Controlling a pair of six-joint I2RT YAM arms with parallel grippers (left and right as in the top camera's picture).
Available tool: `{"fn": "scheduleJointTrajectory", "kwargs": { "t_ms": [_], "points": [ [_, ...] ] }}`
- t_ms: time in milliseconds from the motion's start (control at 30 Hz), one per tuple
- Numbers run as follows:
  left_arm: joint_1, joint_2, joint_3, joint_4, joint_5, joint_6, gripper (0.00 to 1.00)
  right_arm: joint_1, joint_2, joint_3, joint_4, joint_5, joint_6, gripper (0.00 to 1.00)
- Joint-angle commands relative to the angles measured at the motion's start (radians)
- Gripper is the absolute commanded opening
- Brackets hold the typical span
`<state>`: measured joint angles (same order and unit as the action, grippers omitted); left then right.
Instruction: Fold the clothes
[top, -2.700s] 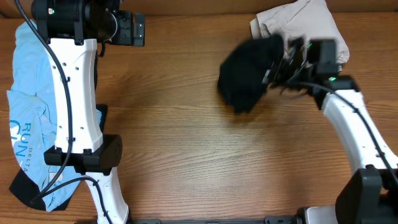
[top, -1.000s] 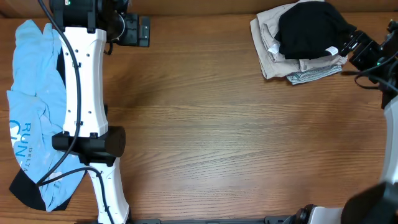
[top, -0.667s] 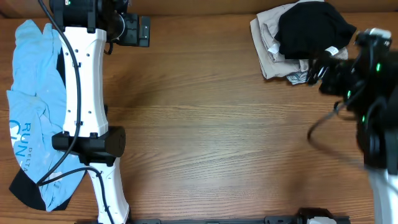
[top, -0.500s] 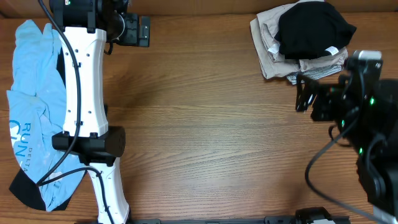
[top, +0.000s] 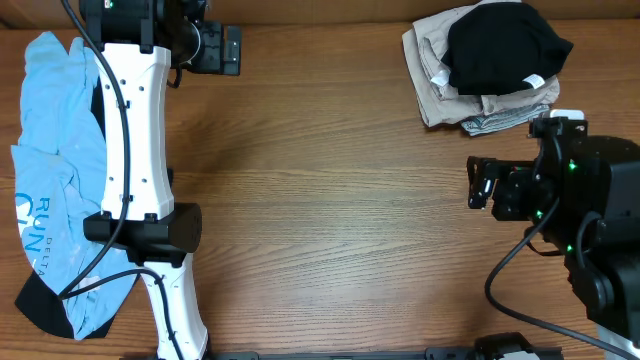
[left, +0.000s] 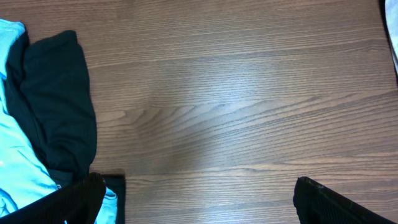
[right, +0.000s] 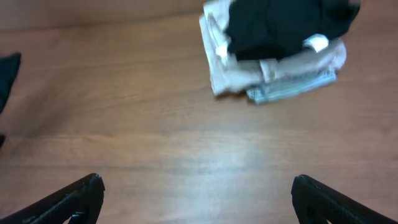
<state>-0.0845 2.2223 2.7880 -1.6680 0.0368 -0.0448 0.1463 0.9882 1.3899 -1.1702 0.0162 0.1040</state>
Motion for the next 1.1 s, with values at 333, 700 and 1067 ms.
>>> {"fn": "scheduleJointTrajectory", "kwargs": {
  "t_ms": [333,700,1067],
  "points": [
    [-0.001,0.002,0.001,0.004,0.008,0.016,1.0,-0.036,-0.474,-0.747,0.761,0.011,-0.007,1.0],
    [-0.001,0.002,0.001,0.004,0.008,0.015,1.0,-0.096,-0.987,-1.275,0.921,-0.073,0.0,1.0],
    [-0.001,0.002,0.001,0.004,0.008,0.015,1.0,-0.117,-0.985,-1.382,1.094,-0.063,0.0,1.0]
  ]
}}
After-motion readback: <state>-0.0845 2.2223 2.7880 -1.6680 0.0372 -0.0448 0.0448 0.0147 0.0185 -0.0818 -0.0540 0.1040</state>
